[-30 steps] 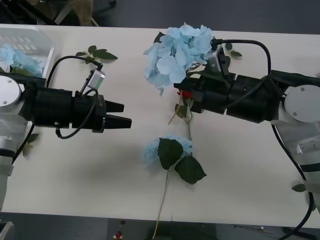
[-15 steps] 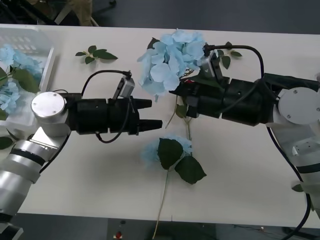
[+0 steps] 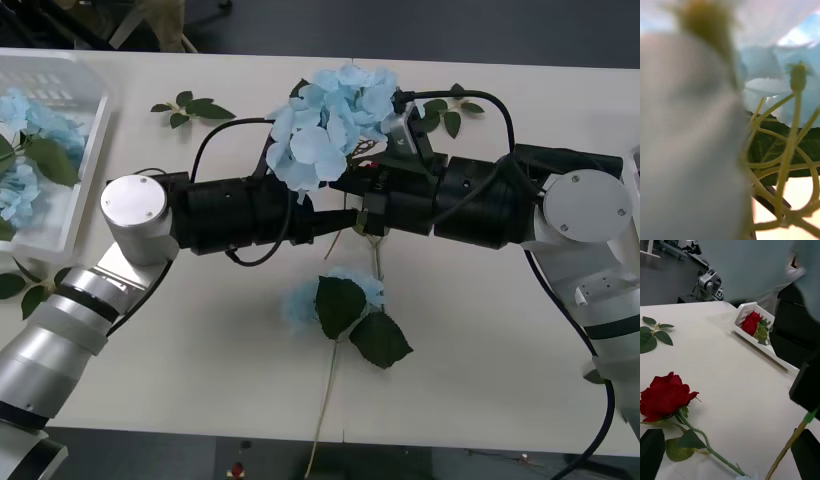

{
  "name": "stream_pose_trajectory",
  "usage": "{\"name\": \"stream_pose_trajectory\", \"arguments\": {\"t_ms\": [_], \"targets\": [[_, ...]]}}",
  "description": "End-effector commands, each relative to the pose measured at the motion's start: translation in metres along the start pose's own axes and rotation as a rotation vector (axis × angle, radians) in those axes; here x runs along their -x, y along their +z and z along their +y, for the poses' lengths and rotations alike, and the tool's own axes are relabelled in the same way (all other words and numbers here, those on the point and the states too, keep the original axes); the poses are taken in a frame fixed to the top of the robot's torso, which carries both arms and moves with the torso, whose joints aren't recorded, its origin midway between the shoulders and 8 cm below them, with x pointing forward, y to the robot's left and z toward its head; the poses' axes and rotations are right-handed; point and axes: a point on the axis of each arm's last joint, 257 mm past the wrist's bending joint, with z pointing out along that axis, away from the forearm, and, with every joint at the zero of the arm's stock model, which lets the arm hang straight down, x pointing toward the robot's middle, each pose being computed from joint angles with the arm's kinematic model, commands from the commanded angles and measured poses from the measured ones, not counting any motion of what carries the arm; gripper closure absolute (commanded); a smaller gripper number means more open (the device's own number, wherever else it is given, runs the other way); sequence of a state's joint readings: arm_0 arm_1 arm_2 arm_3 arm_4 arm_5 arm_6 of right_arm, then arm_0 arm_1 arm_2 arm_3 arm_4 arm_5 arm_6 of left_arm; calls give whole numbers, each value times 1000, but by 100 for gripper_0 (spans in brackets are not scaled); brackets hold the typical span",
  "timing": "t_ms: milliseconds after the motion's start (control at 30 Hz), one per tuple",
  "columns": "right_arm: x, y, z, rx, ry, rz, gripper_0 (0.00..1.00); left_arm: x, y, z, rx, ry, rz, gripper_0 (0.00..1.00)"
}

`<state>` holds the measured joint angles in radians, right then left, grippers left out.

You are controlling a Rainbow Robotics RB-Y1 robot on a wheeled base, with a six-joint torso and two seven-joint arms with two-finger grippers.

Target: Put the red flowers into the right box and the blue flowers into the left box

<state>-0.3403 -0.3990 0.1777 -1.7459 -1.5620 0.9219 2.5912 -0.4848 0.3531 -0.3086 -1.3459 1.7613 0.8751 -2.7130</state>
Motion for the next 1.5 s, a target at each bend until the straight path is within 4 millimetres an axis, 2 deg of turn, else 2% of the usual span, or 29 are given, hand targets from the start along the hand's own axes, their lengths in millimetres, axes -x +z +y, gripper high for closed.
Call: {"name": "stream_pose_trajectory", "arguments": {"t_ms": [33,67,767,933,967,1033,1100,1133,1200,1367,1467,1500], "targets": [[22,3,1,4,-27,-39,100,19,7,-5,-18,36,-11,90],[21,2,1,4,-28,-38,100,19,7,-5,-17,35,-10,100],[20,1,0,3,-4,-31,100,20,6,-1,-5,35,-15,100],[20,-1,-3,-2,-6,-26,100,35,-21,25,42,50,-27,100],[20,-1,-3,-1,-8,-24,62,36,-29,31,51,50,-25,100],[22,-1,-5,-4,-19,-23,22,38,-41,38,57,47,-22,100],[24,-1,-6,-6,-24,-25,6,39,-54,45,71,42,-17,100],[25,-1,-7,-10,-29,-28,0,39,-61,49,77,39,-14,100],[27,-2,-9,-12,-35,-30,0,40,-73,58,97,41,-9,100],[27,-4,-10,-14,-39,-24,0,54,-123,94,191,63,-7,100],[25,-7,-13,-15,-34,-15,0,69,-161,119,264,103,9,100],[24,-10,-13,-12,-28,-8,0,75,-180,130,297,111,24,100]]}}
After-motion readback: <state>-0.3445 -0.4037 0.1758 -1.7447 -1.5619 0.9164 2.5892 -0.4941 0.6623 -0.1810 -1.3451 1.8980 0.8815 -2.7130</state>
